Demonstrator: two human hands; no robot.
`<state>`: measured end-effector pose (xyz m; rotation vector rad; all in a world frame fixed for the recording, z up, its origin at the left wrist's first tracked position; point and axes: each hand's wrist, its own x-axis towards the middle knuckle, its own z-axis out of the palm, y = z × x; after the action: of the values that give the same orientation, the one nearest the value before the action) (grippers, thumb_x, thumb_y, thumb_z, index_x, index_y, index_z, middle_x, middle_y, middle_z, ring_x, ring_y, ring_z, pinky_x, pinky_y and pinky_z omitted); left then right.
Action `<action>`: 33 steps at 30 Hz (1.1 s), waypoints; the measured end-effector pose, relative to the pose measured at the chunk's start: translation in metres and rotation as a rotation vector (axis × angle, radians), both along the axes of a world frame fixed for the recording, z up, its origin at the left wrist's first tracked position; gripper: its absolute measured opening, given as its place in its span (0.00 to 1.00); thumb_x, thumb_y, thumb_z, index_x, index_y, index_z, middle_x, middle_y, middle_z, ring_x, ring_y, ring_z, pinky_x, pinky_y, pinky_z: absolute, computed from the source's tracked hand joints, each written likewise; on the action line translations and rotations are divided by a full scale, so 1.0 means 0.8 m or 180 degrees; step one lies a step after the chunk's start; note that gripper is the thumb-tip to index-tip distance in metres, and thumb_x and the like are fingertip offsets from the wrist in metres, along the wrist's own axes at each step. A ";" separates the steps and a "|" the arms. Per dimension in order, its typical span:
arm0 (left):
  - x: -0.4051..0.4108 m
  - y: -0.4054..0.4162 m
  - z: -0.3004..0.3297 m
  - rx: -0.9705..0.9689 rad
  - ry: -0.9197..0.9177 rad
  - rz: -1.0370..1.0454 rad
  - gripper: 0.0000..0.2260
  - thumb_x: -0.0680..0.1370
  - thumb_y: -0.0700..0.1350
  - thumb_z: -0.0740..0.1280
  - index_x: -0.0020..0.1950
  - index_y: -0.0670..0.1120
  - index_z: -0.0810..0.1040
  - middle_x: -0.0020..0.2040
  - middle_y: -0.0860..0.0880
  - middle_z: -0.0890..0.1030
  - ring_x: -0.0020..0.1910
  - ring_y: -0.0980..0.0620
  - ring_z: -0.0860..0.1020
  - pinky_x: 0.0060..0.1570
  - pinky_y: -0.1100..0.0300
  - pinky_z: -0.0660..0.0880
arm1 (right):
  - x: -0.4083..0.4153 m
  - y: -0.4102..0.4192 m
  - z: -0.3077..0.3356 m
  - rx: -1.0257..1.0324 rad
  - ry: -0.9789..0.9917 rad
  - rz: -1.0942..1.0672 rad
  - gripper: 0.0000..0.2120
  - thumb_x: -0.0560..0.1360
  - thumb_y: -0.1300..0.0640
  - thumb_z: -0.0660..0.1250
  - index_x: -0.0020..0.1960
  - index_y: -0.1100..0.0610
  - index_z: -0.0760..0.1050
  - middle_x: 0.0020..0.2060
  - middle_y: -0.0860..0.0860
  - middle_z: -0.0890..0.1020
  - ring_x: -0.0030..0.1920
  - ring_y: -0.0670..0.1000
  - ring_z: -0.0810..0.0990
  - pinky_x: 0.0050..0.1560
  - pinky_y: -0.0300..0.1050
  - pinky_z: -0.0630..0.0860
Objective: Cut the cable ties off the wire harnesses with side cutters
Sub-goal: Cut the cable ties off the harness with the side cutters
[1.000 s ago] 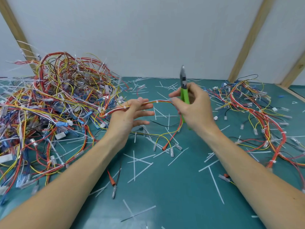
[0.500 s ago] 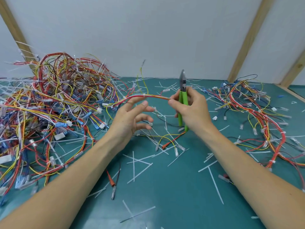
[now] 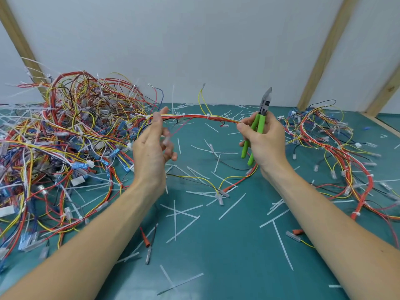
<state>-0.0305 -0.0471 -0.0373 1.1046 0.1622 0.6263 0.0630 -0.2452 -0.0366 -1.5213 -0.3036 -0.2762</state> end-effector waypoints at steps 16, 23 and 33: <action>-0.001 -0.018 -0.027 0.2829 -0.0248 0.0087 0.20 0.81 0.40 0.68 0.31 0.32 0.77 0.38 0.64 0.83 0.44 0.70 0.77 0.42 0.67 0.70 | -0.061 0.042 -0.003 -0.1045 -0.1123 0.0439 0.10 0.73 0.57 0.73 0.49 0.47 0.74 0.47 0.43 0.86 0.40 0.47 0.85 0.43 0.53 0.82; -0.006 -0.024 -0.025 0.3222 -0.0147 -0.0214 0.11 0.83 0.41 0.62 0.53 0.56 0.80 0.48 0.70 0.79 0.48 0.58 0.77 0.46 0.67 0.71 | -0.050 0.035 -0.006 -0.1257 -0.0986 0.0366 0.10 0.74 0.56 0.74 0.48 0.46 0.73 0.44 0.41 0.86 0.39 0.47 0.82 0.44 0.58 0.81; -0.017 -0.015 -0.014 0.3706 -0.0114 0.0581 0.07 0.78 0.38 0.70 0.52 0.46 0.86 0.47 0.54 0.86 0.48 0.60 0.82 0.52 0.62 0.77 | -0.022 0.021 0.001 -0.0040 -0.0268 -0.0236 0.14 0.75 0.67 0.72 0.44 0.51 0.73 0.40 0.50 0.85 0.37 0.51 0.80 0.40 0.51 0.79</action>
<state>-0.0438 -0.0591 -0.0483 2.2100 -0.1720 0.9335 0.0458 -0.2285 -0.0355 -1.5377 -0.3166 -0.3983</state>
